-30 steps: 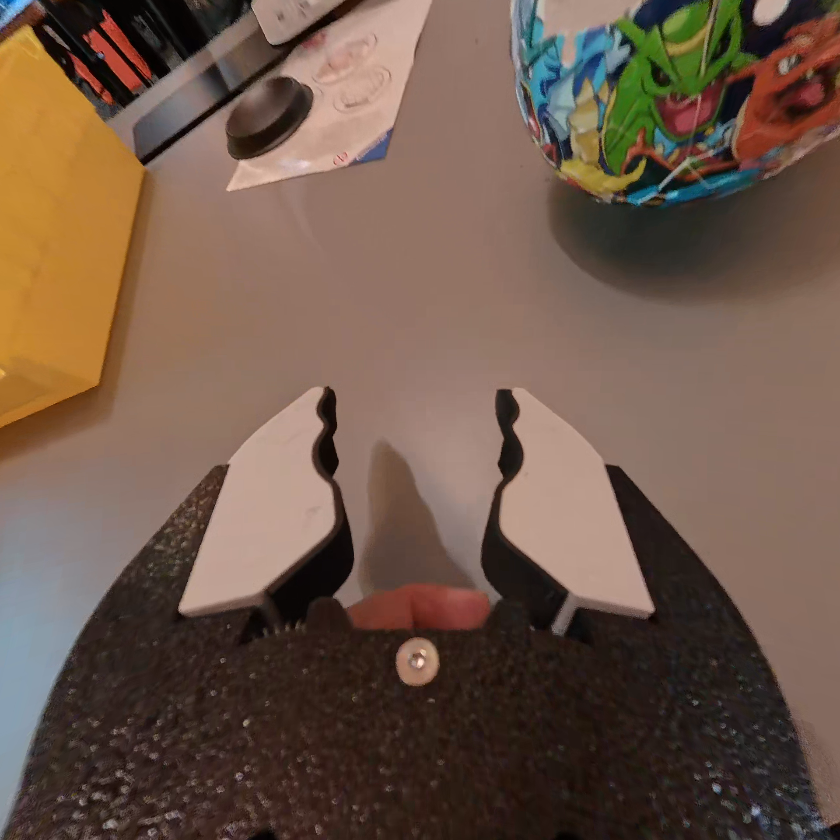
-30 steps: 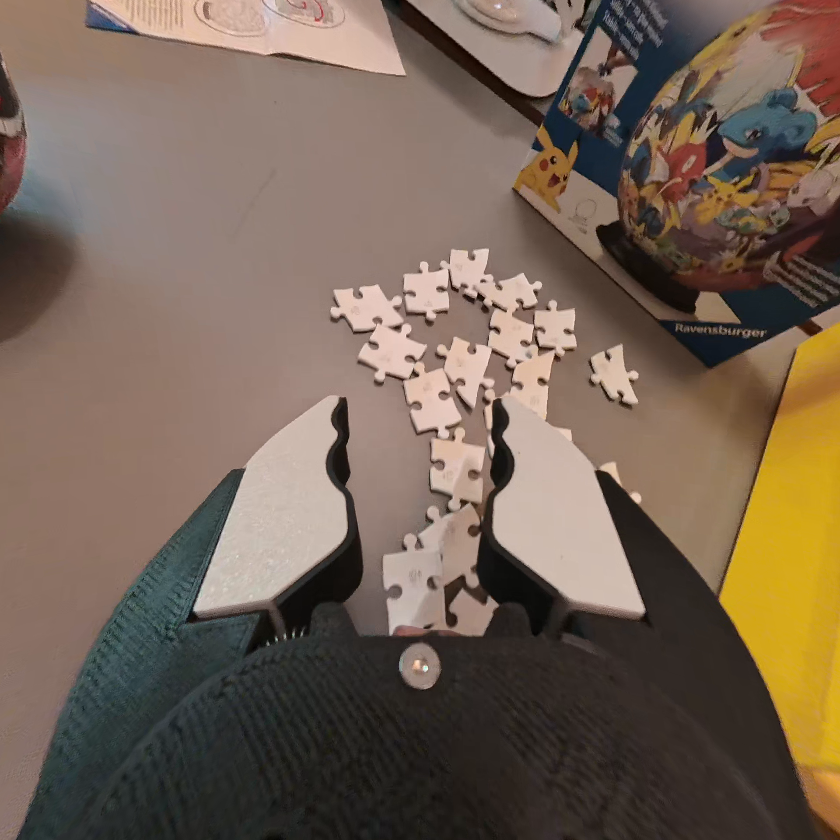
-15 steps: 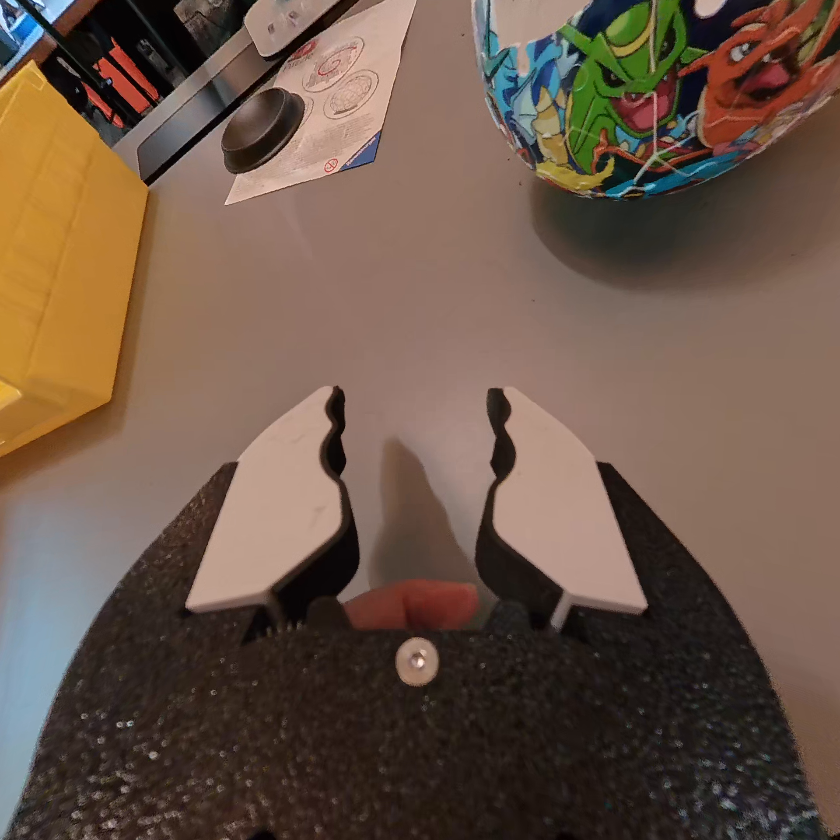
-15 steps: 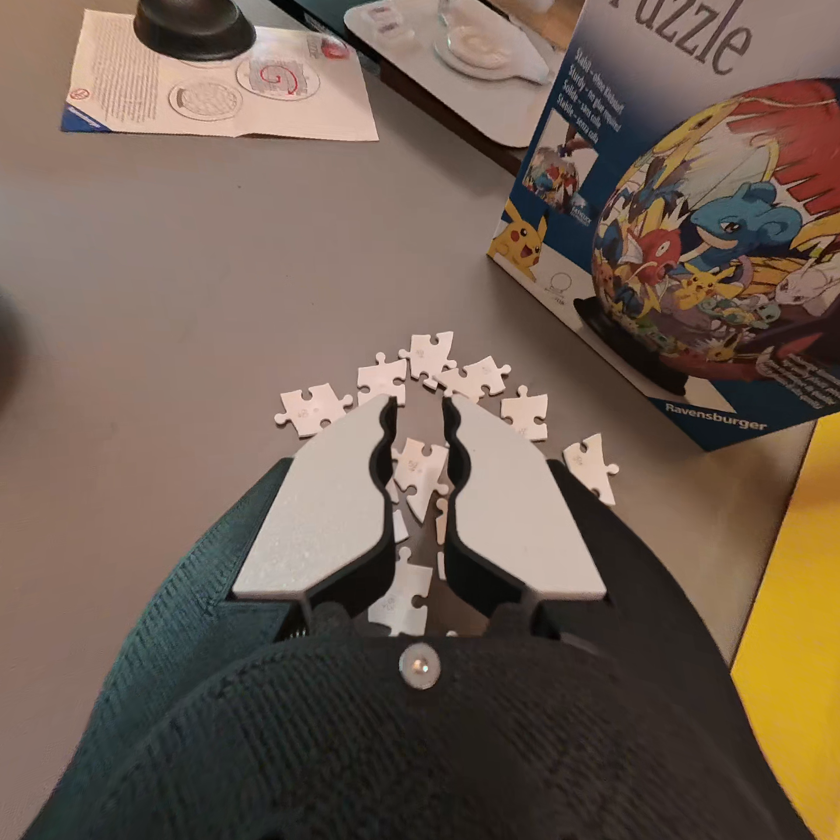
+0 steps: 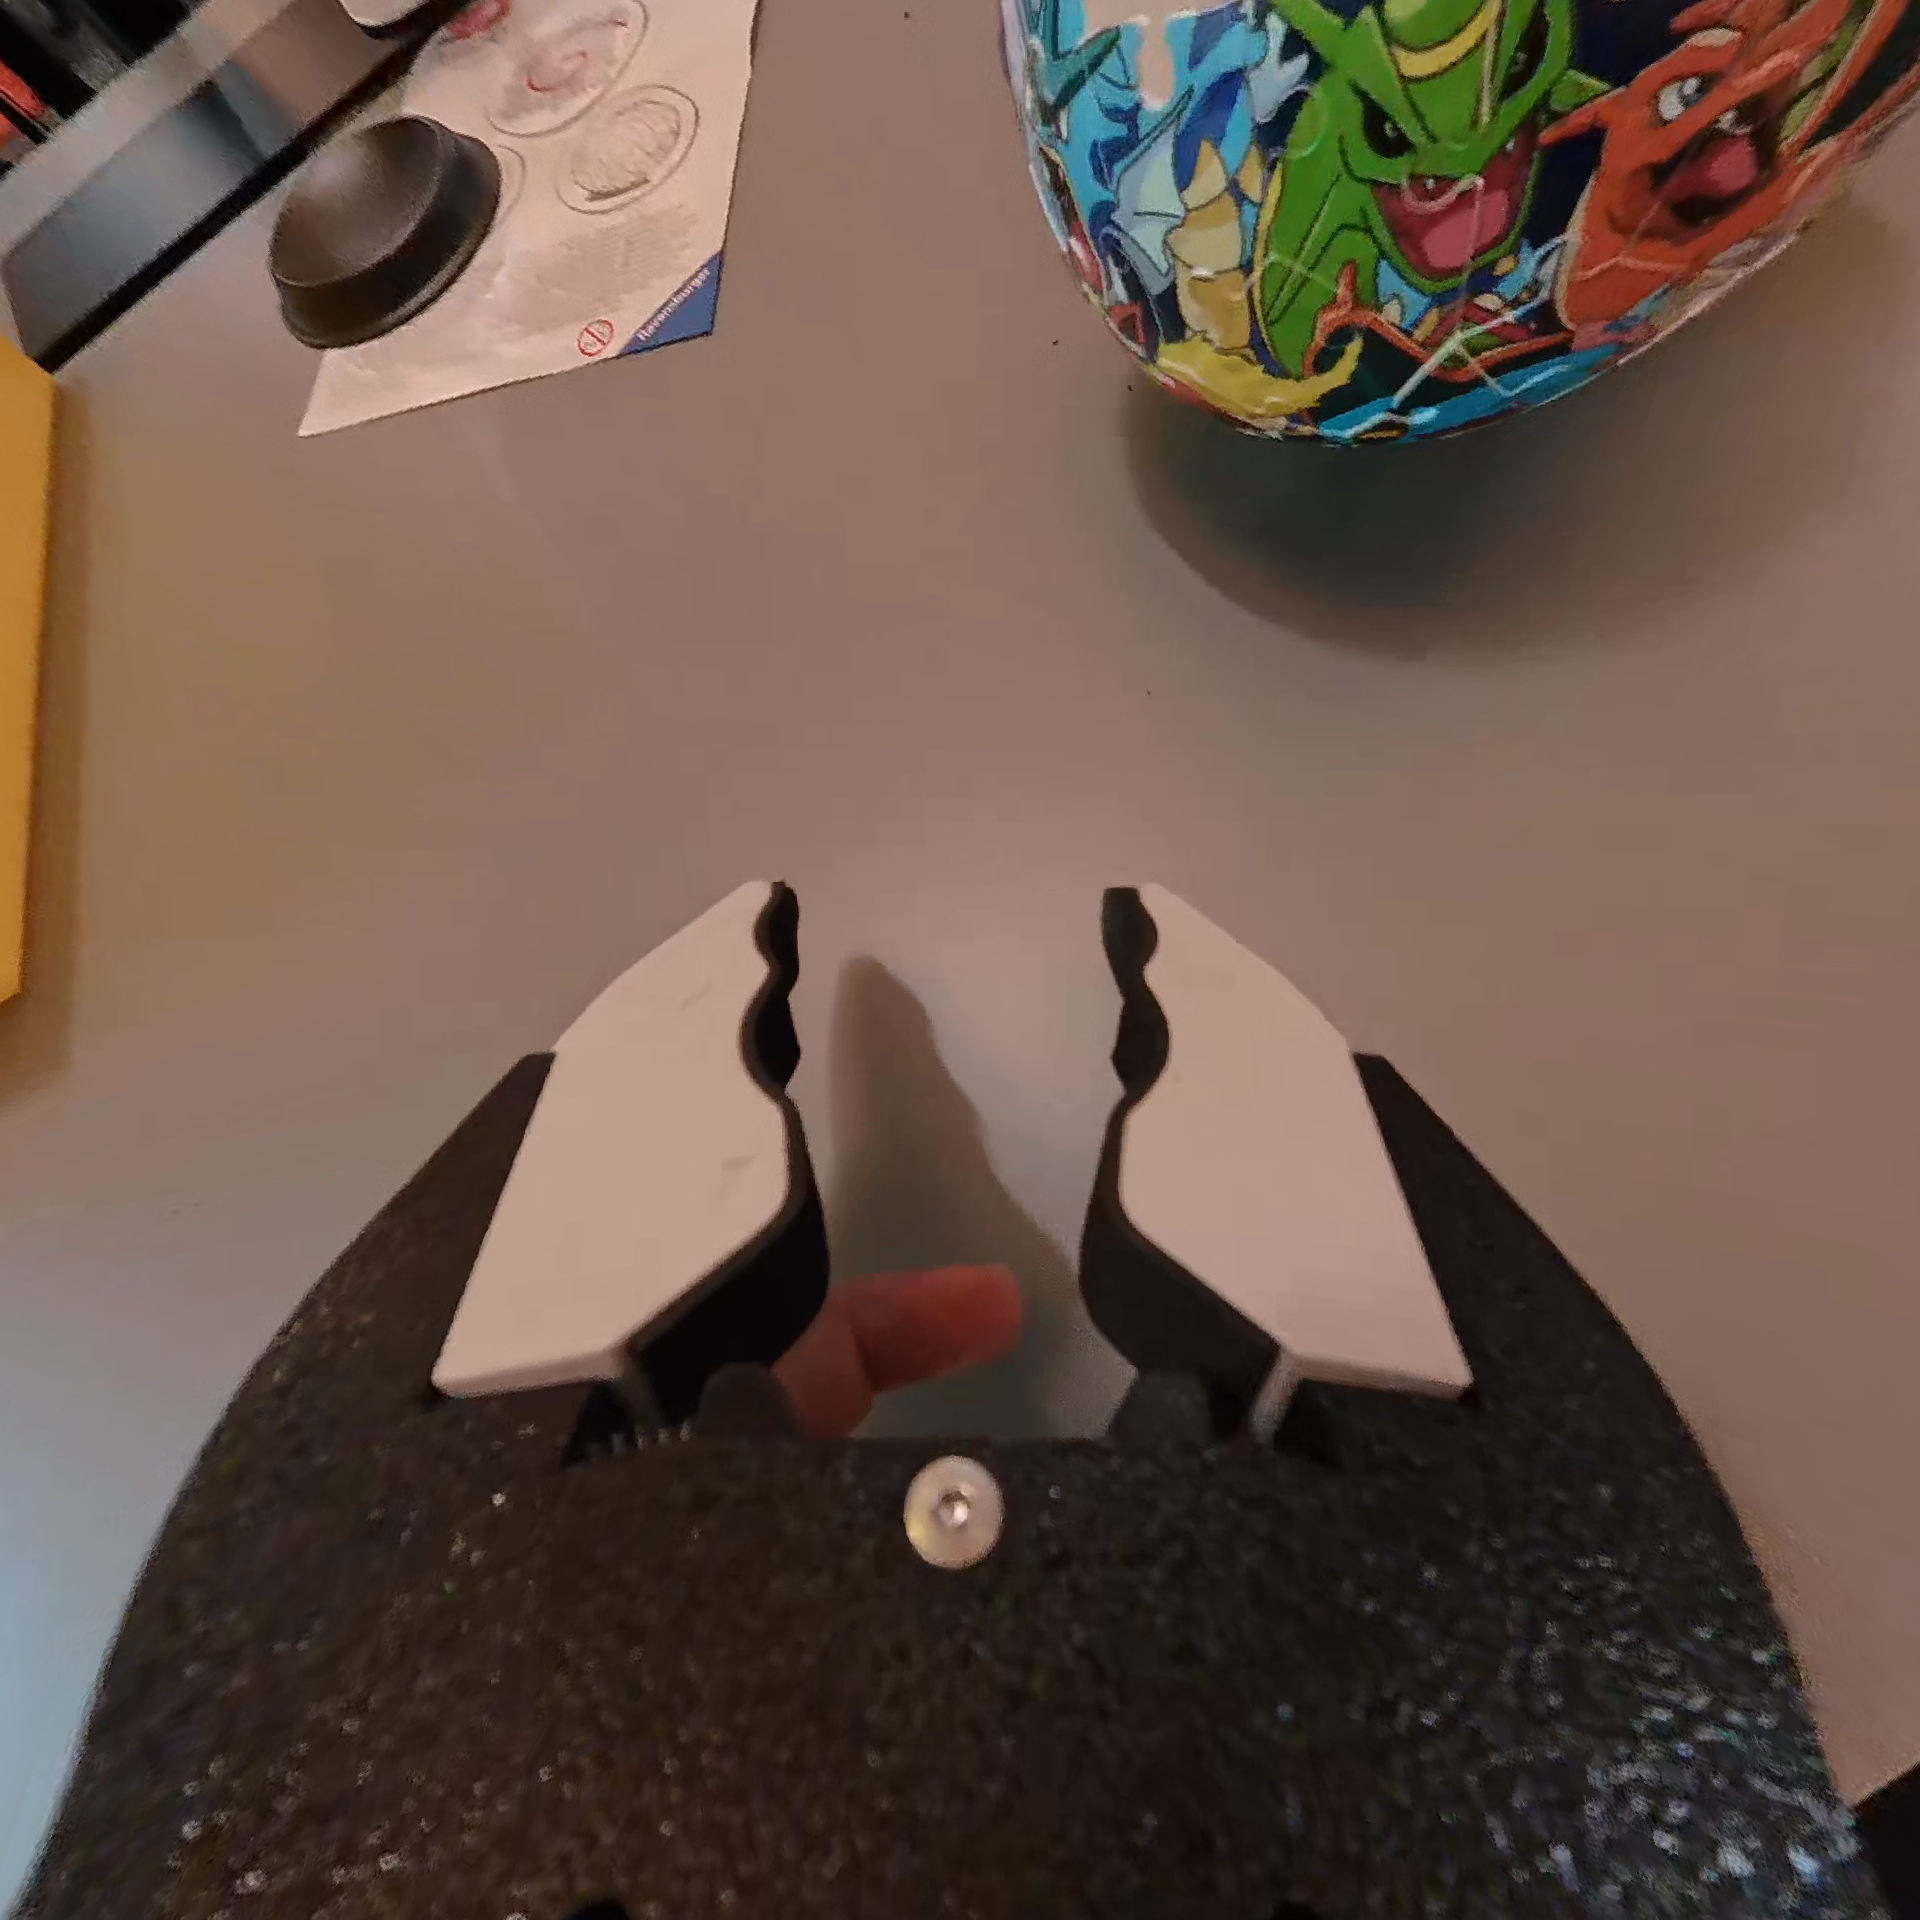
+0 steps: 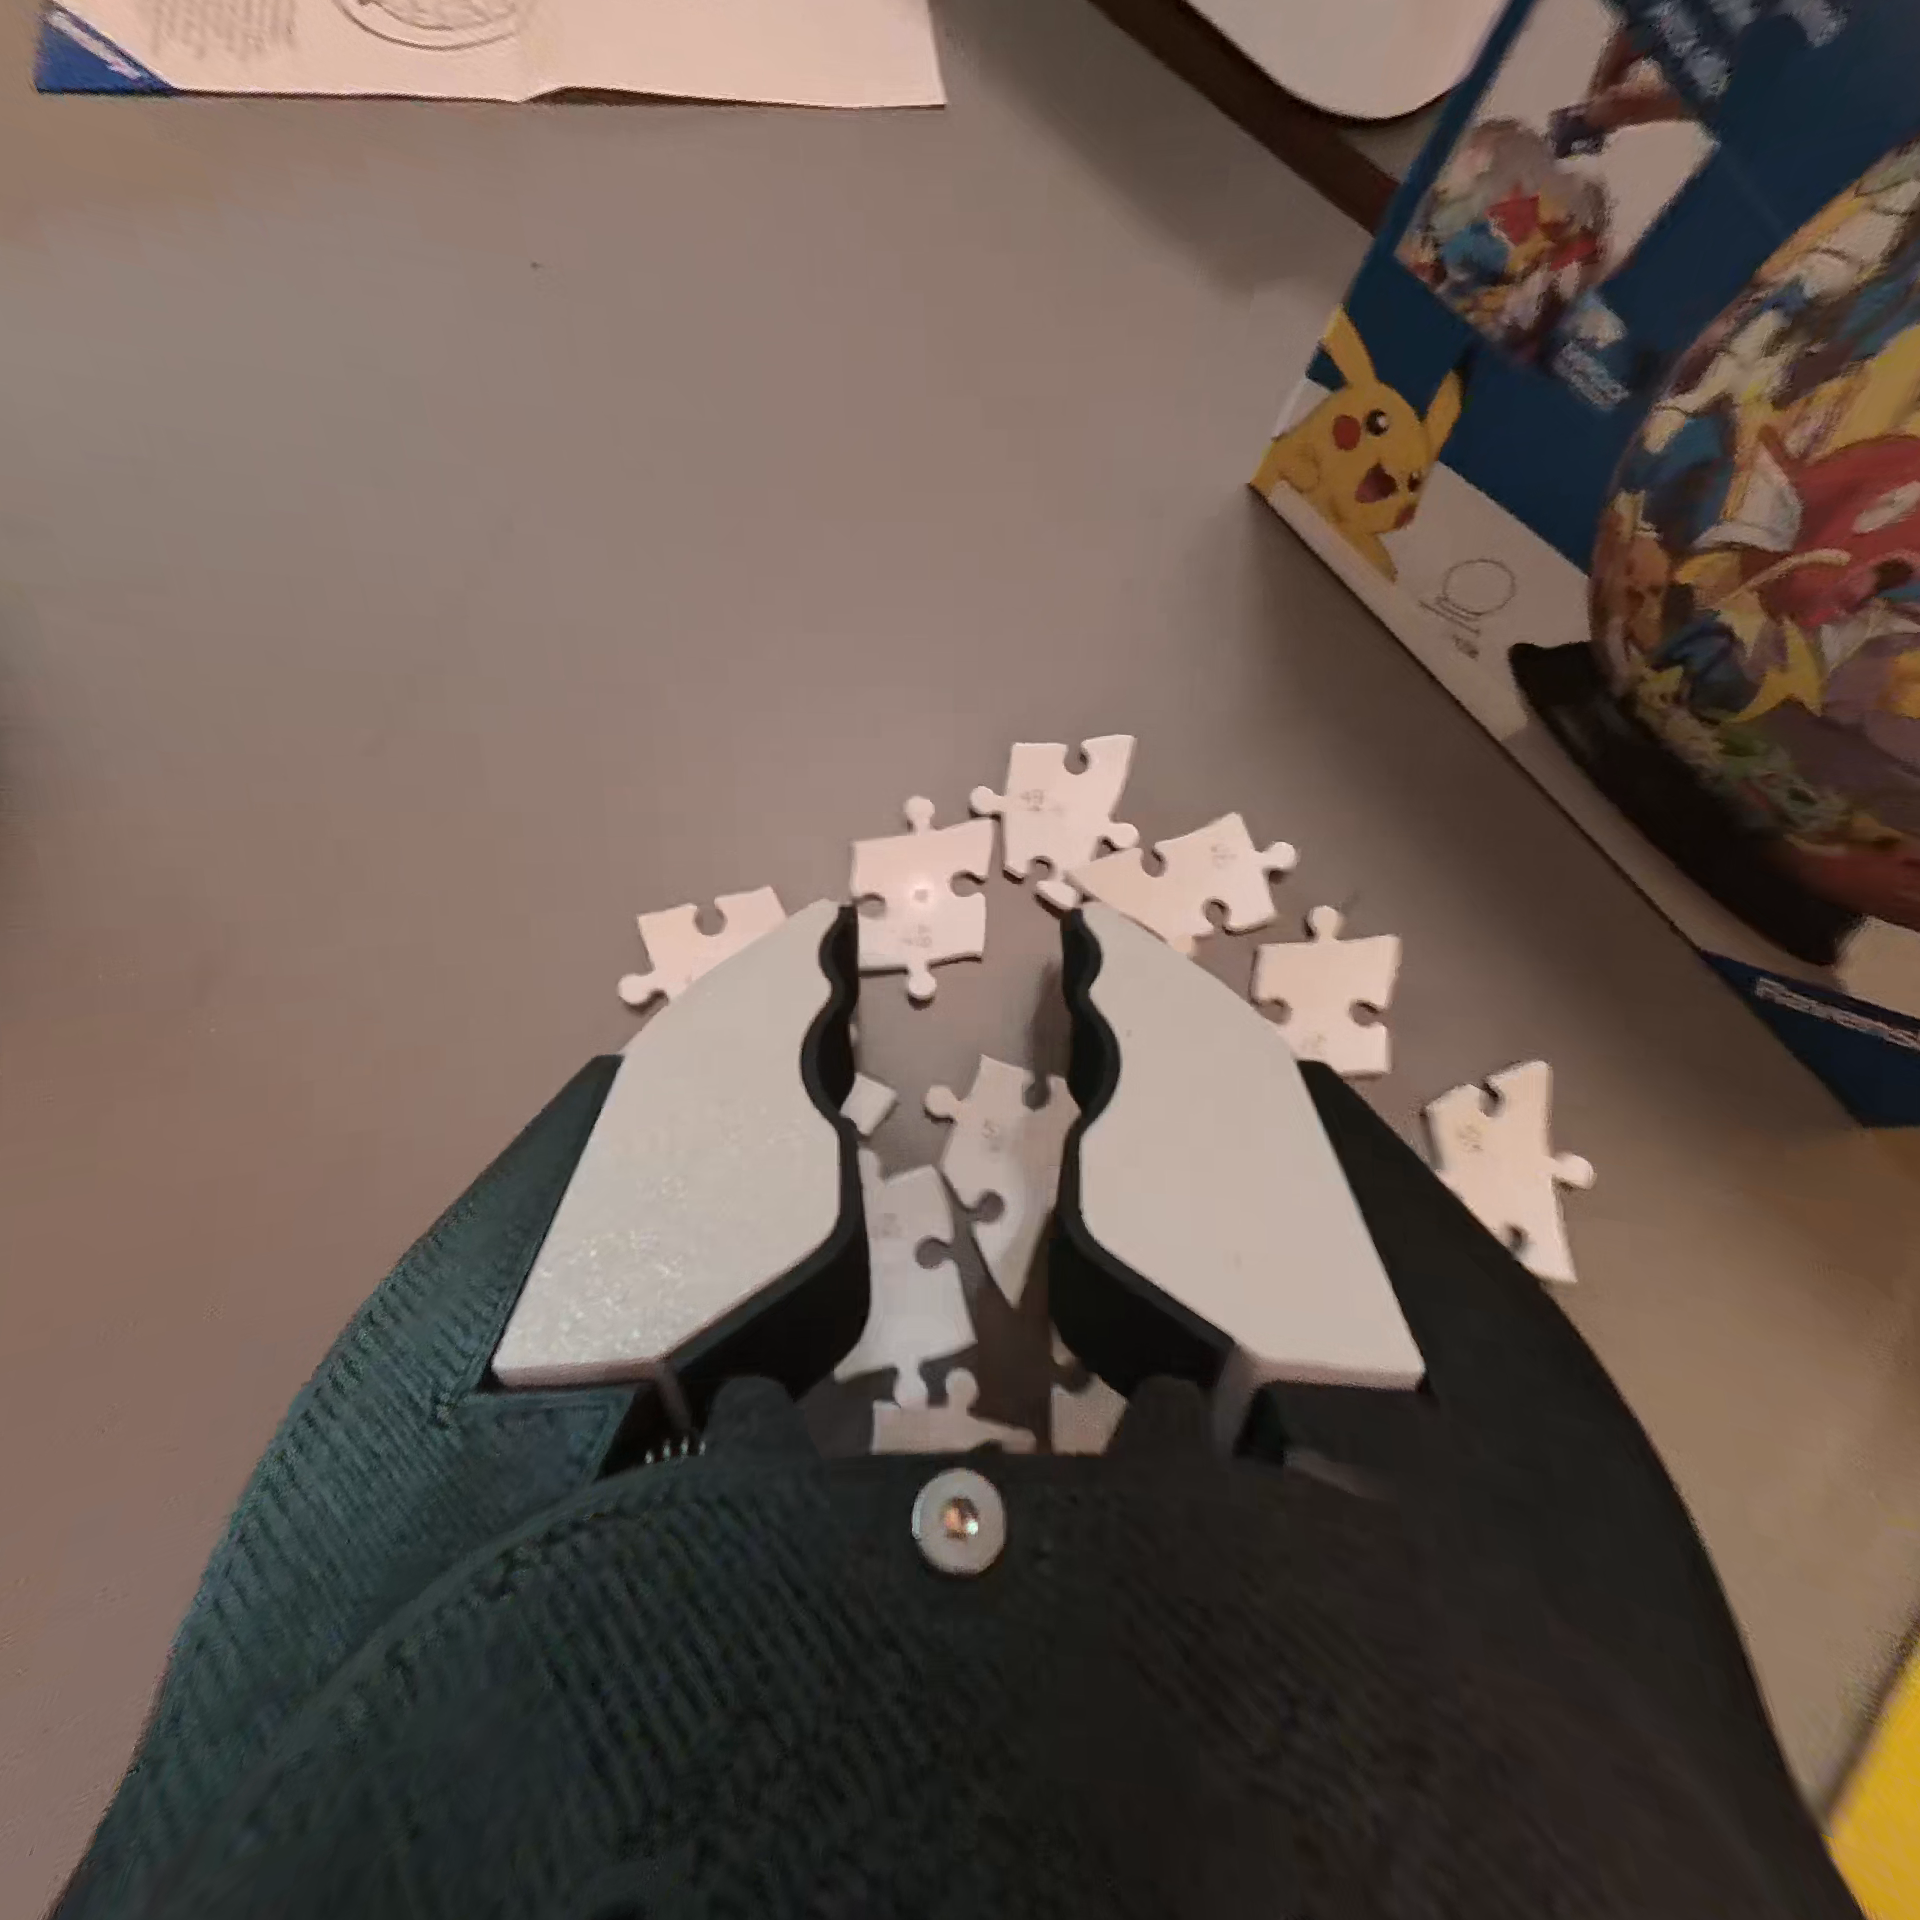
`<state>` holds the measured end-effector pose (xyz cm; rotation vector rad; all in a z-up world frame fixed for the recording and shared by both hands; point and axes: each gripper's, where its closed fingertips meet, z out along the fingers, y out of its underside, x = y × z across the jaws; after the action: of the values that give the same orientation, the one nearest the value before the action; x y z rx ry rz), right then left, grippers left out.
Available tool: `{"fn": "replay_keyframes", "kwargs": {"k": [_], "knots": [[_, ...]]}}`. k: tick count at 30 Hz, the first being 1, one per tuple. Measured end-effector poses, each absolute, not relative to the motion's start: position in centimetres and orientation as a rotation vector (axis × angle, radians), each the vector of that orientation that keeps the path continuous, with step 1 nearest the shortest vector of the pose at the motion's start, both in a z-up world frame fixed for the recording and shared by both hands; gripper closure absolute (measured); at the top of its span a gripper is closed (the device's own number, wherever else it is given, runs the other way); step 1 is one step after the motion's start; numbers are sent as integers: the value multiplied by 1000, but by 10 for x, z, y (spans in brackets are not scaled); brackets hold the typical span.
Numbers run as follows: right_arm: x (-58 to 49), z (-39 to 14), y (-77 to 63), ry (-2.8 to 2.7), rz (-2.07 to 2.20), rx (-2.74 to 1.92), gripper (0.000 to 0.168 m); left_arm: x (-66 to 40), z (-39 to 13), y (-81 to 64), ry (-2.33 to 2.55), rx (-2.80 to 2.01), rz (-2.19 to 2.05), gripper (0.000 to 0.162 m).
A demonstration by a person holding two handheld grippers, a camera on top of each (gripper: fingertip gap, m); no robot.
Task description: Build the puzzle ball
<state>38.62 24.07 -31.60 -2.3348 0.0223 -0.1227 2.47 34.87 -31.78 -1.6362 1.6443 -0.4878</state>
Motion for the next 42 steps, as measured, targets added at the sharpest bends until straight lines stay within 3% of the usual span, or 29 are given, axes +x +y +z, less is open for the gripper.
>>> {"fn": "replay_keyframes", "kwargs": {"k": [1, 6, 11, 17, 21, 26, 36, 42], "knots": [[382, -320, 244, 14, -88, -2339, 130, 26, -319, 348, 1666, -1647, -507, 102], [375, -329, 252, 41, -16, -2382, 130, 39, -325, 343, 1828, -1623, -560, 103], [368, -328, 250, 18, -7, -2381, 142, 52, -330, 330, 1957, -1647, -693, 113], [364, -326, 246, -38, -66, -2387, 142, 58, -331, 329, 1926, -1649, -789, 111], [369, -304, 249, -103, -196, -2306, 142, 56, -331, 333, 1914, -1662, -778, 103], [346, -248, 262, -435, -394, -1983, 142, 53, -324, 336, 1897, -1660, -739, 109], [238, -146, 268, -900, -661, -1575, 142, 71, -198, 329, 1416, -1536, -1025, 115], [159, -141, 272, -1146, -691, -1462, 142, 75, -150, 300, 1360, -1313, -983, 134]]}}
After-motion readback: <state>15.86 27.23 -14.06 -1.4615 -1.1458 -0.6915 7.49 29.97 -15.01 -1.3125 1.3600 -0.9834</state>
